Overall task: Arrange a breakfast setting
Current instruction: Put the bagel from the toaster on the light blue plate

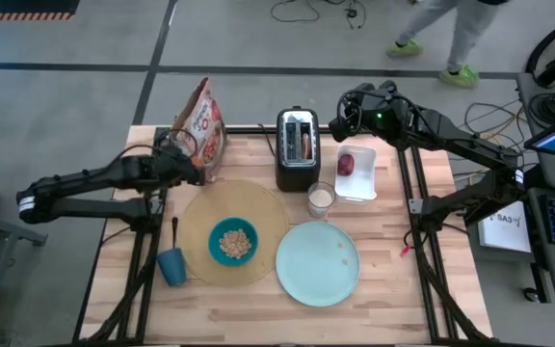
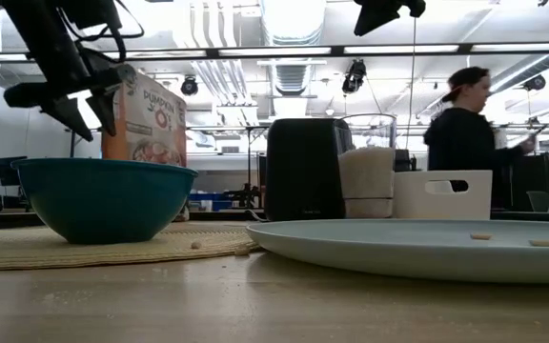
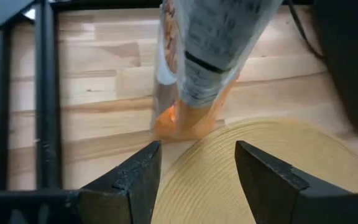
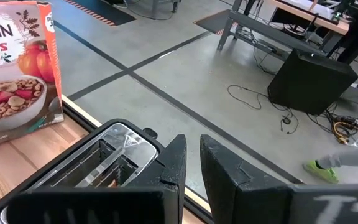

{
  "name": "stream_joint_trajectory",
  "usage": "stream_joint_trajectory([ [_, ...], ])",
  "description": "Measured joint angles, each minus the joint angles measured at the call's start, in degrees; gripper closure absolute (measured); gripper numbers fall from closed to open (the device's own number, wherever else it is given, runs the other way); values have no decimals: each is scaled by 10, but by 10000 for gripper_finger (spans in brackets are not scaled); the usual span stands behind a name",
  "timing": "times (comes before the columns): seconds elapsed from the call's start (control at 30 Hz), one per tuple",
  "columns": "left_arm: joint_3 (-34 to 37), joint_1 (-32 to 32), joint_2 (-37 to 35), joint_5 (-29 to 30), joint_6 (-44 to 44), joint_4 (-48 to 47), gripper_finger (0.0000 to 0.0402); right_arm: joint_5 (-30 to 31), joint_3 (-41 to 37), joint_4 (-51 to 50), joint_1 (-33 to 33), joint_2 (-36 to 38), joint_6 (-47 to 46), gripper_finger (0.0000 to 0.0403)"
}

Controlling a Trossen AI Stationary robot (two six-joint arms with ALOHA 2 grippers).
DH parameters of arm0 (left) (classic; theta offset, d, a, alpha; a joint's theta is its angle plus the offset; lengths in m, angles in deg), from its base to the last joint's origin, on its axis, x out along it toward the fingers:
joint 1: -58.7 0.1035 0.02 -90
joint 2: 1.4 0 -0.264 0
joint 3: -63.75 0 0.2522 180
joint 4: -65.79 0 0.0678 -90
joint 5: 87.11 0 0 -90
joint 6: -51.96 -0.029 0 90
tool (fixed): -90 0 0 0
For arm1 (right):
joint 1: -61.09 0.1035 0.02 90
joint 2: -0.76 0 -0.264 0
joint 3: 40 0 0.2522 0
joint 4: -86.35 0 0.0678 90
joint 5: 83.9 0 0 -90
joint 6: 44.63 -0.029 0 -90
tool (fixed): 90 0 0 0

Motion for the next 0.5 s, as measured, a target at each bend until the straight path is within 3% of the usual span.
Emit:
stream_joint_trajectory([
  [0.5,-64,0,-2,-49,0,-103,214,0,0,0,0,0,1,364],
])
